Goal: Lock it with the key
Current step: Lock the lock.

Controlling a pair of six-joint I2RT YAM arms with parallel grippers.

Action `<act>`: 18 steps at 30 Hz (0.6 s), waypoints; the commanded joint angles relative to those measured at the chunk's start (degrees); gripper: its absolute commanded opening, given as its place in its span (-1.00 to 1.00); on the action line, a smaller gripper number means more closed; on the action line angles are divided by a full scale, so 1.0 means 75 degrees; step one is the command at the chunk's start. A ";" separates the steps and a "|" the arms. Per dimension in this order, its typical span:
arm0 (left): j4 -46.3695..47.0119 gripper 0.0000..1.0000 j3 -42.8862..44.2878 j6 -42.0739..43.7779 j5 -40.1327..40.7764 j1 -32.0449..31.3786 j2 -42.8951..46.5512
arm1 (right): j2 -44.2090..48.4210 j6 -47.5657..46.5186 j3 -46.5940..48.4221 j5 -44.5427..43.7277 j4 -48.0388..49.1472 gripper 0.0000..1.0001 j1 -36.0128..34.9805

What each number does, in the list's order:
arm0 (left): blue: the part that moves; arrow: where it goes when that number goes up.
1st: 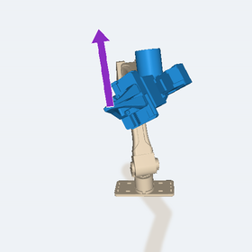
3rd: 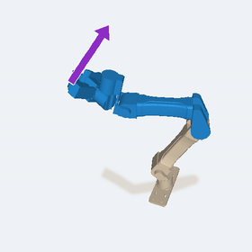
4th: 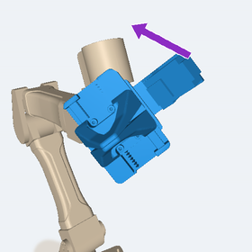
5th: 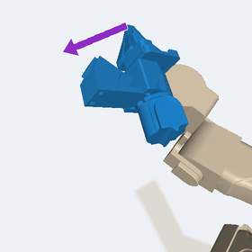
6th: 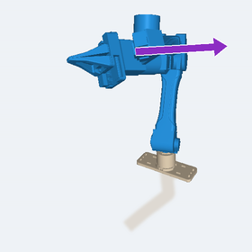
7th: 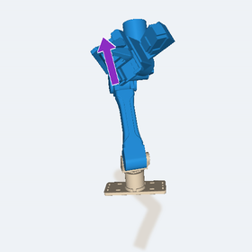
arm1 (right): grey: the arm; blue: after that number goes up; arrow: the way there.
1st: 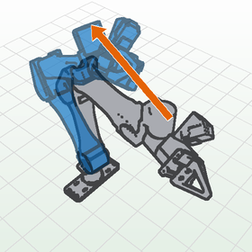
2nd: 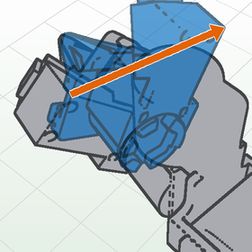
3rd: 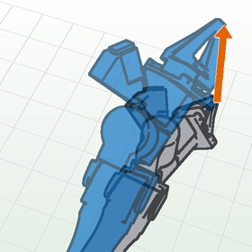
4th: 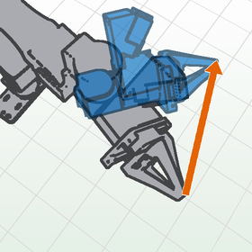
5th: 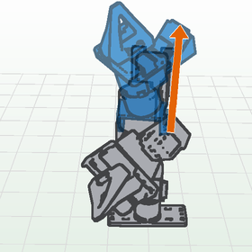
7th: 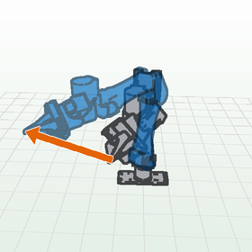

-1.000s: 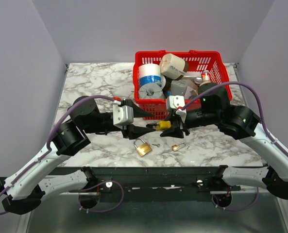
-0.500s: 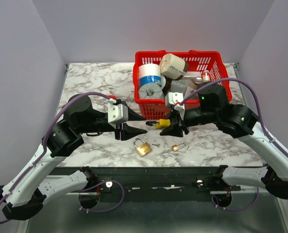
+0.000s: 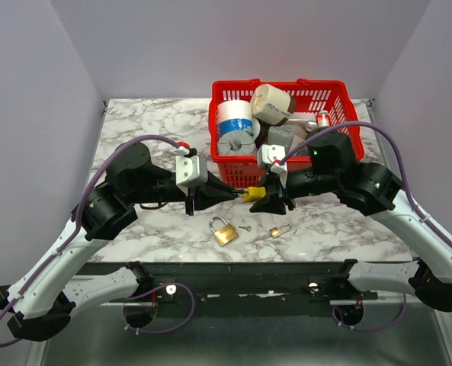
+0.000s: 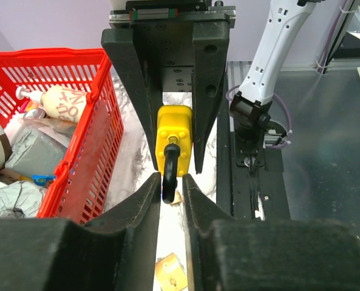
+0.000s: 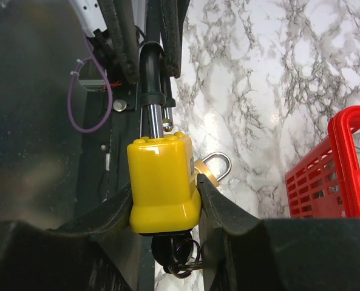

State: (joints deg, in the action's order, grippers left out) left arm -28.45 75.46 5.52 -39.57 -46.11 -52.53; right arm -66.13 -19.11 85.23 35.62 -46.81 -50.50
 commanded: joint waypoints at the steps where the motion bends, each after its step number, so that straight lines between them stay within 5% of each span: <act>1: 0.0054 -0.56 0.0099 -0.0021 -0.0056 0.0019 -0.0062 | -0.0042 -0.0041 0.0343 0.0290 0.0042 -0.99 0.0030; 6: 0.0113 -0.98 0.0064 -0.0161 -0.0126 0.0019 -0.0144 | -0.0065 0.0052 0.0354 0.0174 0.0182 -0.99 0.0030; 18: 0.0675 -1.00 -0.0253 -0.1029 -0.0232 -0.0040 -0.0273 | -0.0218 0.0099 0.0460 0.0091 0.0405 -0.99 0.0019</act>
State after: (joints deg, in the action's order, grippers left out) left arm -26.59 75.11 0.89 -39.68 -45.87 -53.69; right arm -66.87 -19.05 86.04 35.44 -47.46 -50.13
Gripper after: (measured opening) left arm 0.025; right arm 0.431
